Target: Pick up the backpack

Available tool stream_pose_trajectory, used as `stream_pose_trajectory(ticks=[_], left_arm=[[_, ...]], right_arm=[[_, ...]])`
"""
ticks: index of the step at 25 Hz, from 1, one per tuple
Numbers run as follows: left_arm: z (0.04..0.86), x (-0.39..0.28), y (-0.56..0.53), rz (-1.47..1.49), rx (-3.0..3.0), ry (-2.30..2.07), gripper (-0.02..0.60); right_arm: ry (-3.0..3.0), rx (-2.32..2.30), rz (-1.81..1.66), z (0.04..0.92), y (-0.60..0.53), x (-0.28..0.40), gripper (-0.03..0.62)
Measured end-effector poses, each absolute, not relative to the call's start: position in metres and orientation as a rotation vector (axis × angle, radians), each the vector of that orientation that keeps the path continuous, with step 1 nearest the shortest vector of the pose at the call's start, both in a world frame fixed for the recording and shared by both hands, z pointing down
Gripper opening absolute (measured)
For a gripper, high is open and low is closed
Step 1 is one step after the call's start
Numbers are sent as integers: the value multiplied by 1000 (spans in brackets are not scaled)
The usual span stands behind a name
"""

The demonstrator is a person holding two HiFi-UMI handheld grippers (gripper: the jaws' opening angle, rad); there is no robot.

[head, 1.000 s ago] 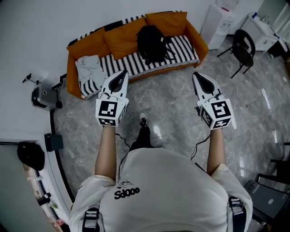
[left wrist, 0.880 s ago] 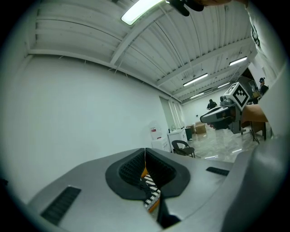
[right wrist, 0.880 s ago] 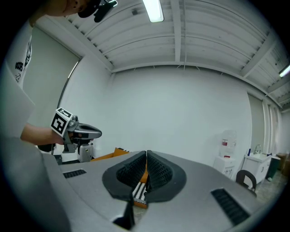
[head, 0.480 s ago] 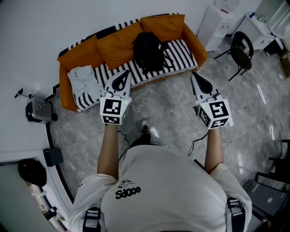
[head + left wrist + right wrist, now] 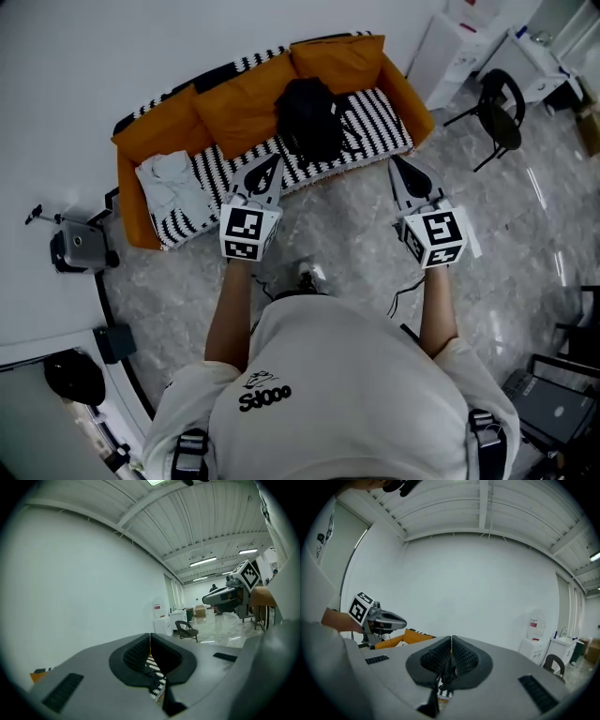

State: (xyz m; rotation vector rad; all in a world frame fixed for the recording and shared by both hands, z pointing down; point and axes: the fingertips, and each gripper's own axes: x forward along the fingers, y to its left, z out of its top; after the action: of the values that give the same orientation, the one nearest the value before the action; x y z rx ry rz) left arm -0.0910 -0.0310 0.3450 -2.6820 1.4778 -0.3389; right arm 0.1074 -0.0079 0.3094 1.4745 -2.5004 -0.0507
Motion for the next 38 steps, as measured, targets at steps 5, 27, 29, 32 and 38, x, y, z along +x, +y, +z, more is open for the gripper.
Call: stream_pose_trajectory(ticks=[5,27,29,32,38], left_arm=[[356,-105,-71,-349,-2714,1443,23],[411,-120,-219,-468,-2820,1457,23],[417,-117,-237,-482,-2822,1472,25],[427,-109,-269,-502,-2813,1490,25],[461,-96,-334,-600,-2831,1490,143]], right_arm=[[-2475,1487,-40,317,-46,89,34],[-2468,1453,36,353,-182,67,34],[-2463,1440,25,357,-202,69,34],[-2475,1421,38,364,-237,76,34],[-2470,1398,127,389,-312,84,34]])
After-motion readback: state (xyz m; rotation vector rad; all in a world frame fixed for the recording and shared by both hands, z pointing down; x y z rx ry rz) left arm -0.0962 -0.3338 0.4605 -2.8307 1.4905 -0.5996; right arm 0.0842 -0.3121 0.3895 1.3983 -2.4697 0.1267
